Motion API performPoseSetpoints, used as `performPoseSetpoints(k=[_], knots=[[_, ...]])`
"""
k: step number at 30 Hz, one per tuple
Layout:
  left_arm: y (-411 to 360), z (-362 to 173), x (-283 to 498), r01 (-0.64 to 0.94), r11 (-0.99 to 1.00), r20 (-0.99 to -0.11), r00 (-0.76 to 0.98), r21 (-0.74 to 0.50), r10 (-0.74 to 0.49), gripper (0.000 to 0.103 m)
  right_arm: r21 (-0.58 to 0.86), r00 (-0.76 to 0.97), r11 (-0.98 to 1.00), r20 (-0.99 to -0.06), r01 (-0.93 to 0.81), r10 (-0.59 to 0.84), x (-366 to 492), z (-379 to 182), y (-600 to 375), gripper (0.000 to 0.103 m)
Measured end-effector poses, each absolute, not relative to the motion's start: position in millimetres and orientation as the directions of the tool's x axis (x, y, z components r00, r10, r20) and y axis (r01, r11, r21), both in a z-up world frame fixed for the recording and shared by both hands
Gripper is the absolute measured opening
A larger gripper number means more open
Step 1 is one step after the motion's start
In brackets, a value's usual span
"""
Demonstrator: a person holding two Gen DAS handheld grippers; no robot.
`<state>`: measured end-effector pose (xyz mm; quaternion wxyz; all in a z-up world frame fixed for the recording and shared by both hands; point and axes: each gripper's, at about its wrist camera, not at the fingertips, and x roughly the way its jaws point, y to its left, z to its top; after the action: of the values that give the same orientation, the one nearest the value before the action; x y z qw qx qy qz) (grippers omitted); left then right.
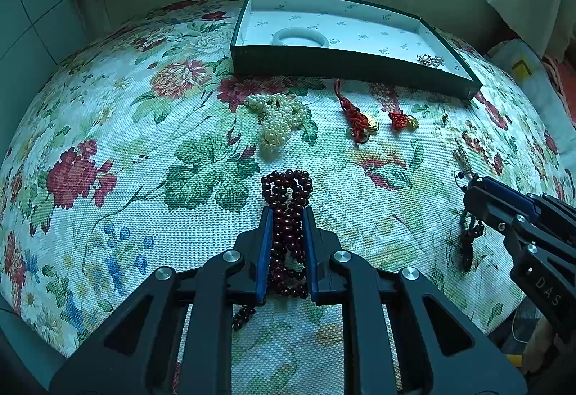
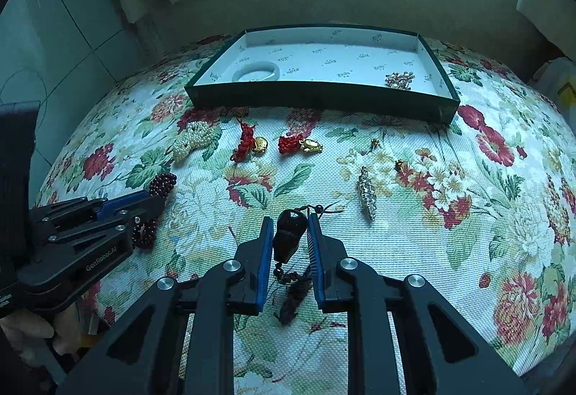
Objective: Organize jewelry
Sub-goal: 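Carry bracelet and pendant into the box and open both grippers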
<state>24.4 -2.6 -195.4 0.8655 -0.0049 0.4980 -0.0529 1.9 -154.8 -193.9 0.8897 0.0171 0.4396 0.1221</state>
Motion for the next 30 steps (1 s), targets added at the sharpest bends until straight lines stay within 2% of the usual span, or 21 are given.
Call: performPoseSetpoints(k=[19, 30], knots=[[-21, -166, 26, 0.131, 0.988, -0.835, 0.533, -0.081, -0.139, 0.016, 0.167, 0.657, 0.969, -0.713, -0.18, 0.245, -10, -160, -172, 0.02], [-44, -138, 61, 0.179, 0.98, -0.794, 0.583, -0.085, -0.175, 0.016, 0.175, 0.713, 0.968, -0.655, -0.18, 0.251, 15, -131, -181, 0.02]])
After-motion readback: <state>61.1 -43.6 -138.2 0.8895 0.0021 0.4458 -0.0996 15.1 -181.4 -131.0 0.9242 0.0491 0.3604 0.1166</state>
